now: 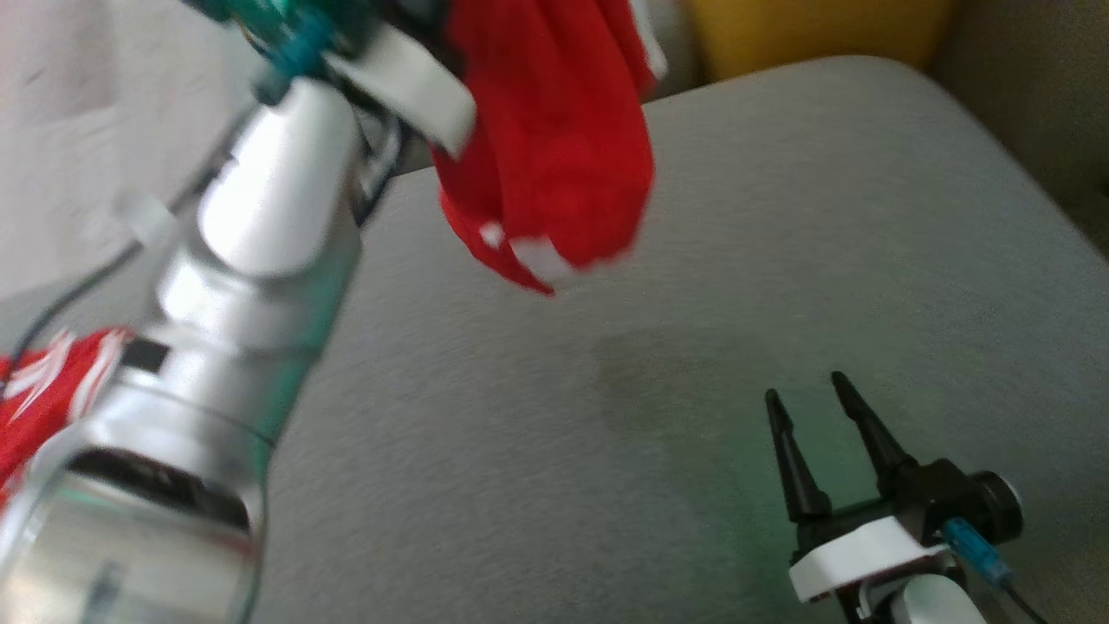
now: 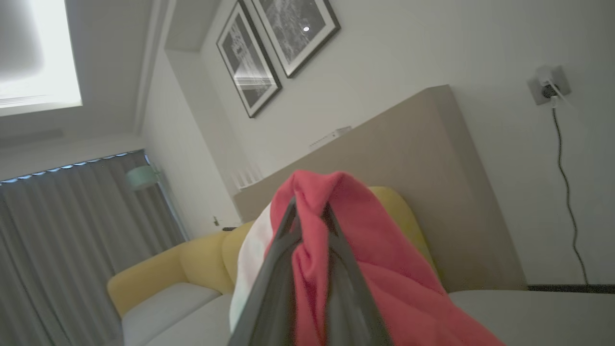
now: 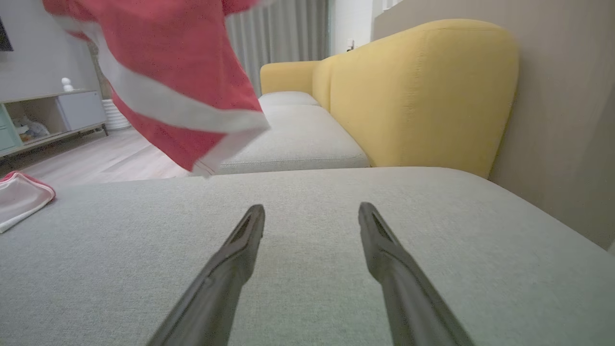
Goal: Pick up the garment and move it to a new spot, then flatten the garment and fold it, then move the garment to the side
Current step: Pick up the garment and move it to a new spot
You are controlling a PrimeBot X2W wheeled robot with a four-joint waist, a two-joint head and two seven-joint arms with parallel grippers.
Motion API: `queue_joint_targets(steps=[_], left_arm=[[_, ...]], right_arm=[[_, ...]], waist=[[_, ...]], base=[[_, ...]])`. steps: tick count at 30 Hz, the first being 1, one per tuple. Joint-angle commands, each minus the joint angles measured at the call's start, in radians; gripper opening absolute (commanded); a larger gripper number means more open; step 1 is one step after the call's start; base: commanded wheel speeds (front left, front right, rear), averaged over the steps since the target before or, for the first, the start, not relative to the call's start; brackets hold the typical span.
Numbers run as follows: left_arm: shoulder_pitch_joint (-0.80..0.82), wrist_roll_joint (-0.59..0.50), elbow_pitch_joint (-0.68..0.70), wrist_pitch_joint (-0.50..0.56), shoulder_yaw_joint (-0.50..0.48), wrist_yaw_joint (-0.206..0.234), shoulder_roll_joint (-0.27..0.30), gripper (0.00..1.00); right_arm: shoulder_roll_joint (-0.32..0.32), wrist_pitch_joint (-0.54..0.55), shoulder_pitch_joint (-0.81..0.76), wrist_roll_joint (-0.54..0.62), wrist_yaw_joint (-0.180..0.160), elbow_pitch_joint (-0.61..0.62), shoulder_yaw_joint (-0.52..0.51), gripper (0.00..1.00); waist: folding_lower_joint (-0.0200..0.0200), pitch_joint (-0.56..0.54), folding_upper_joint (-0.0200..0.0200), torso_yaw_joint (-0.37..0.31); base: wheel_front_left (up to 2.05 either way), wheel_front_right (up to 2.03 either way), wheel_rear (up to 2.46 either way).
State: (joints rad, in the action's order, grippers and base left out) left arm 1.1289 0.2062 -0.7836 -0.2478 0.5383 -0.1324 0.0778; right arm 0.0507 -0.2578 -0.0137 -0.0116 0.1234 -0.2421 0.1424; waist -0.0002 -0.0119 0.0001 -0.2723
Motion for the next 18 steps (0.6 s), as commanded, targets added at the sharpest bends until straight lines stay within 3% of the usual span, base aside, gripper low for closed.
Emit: queue_joint_targets(steps=[1,7,9,12,18], left_arm=[[-0.023,0.019,0.009,-0.001,0.011,0.002,0.024,0.0],[-0.202,0.106,-0.148,0.004,0.134,0.002,0.02,0.0],[-0.237,0.099,-0.204,-0.006,0.141,0.008,0.036,1.0],[-0.277,0.088,-0.217,-0.013,0.131,0.043,0.047,1.0],[-0.412,0.047,-0.008,-0.014,0.06,0.144,0.079,1.0]], right_arm=[[0.0,-0.004,0.029,-0.012,0.007,0.038,0.038,1.0],[0.0,-0.004,0.068,-0.05,0.007,0.049,0.105,1.0],[0.0,-0.004,0.081,-0.06,0.007,0.048,0.124,1.0],[0.0,-0.004,0.089,-0.068,0.007,0.045,0.128,1.0],[0.0,-0.004,0.072,-0.062,0.007,0.029,0.082,1.0]], waist=[[0.0002,-0.015,-0.0001,-0.12],[0.0002,0.077,-0.0001,-0.179],[0.0002,0.099,-0.0001,-0.185],[0.0002,0.114,-0.0001,-0.172],[0.0002,0.08,-0.0001,-0.08]], base=[[0.0,0.0,0.0],[0.0,0.0,0.0],[0.0,0.0,0.0],[0.0,0.0,0.0],[0.0,0.0,0.0]])
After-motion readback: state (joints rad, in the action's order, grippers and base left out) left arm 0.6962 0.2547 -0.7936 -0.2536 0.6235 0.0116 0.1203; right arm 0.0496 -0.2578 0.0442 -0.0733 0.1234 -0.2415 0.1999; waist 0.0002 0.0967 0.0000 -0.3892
